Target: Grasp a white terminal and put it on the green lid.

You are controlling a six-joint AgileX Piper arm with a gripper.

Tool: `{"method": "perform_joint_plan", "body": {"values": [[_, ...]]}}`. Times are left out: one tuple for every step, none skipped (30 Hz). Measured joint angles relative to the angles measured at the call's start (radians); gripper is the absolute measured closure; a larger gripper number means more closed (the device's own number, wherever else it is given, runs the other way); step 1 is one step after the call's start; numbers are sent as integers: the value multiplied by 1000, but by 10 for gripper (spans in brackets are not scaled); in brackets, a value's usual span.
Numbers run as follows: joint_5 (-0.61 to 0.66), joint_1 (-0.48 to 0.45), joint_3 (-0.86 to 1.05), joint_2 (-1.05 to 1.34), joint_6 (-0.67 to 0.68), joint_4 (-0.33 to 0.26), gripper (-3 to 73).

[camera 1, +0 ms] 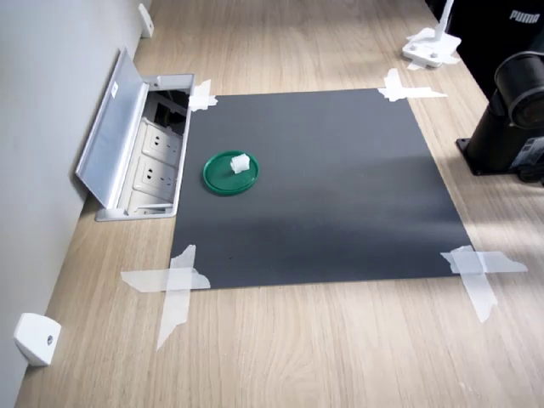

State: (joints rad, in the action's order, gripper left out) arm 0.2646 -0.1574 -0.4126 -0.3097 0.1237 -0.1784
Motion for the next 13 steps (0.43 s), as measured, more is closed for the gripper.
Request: {"method": "perform_joint_plan", "body": {"values": [[2,0,22,22,0,0,701],[3,0,38,40,0,0,701],[5,0,56,64,0,0,701],[6,0,71,89,0,0,701],[7,0,84,113,0,0,701],[9,0,95,138,0,-1,701],[12,-1,105,162,0,-1,701],[12,-1,114,182,0,-1,701],[12,-1,124,200,0,-2,701],[12,-1,131,213,0,-2,701],[12,-1,140,226,0,-3,701],[12,-1,147,234,0,-3,701],[13,-2,151,239,0,-3,701]]}}
